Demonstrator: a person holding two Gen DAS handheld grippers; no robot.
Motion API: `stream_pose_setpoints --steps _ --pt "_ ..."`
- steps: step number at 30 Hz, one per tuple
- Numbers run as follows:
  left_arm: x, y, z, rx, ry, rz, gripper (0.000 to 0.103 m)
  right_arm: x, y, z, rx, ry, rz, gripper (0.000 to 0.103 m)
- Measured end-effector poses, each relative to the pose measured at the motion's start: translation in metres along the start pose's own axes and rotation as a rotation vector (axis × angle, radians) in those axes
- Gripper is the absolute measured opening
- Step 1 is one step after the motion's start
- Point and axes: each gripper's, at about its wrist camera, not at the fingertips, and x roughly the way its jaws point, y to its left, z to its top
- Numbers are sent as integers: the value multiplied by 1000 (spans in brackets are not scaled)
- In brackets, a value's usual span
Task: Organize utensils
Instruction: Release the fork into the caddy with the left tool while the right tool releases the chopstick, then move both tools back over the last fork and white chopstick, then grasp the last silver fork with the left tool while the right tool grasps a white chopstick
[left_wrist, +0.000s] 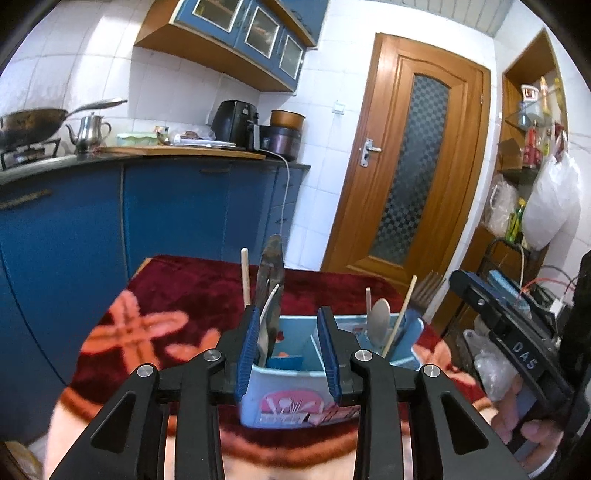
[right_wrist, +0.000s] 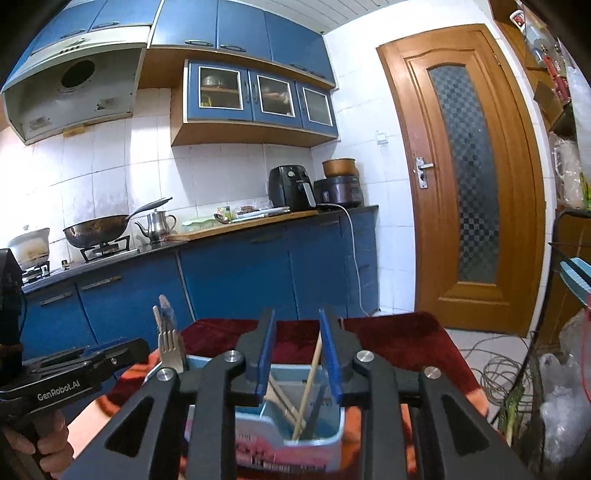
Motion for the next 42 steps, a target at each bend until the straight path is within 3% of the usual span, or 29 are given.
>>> stream_pose_setpoints --steps 5,17,35,42 --pt "-23 -5 -5 27 21 27 33 -27 0 -3 38 26 32 33" --pt "-62 -8 -38 17 135 40 35 -69 3 -30 83 172 14 42" --pt "-33 5 -105 -95 370 39 35 -89 -17 -99 178 371 -52 52" --pt "-14 11 -118 -183 444 -13 35 -86 -32 -119 216 412 -68 54"
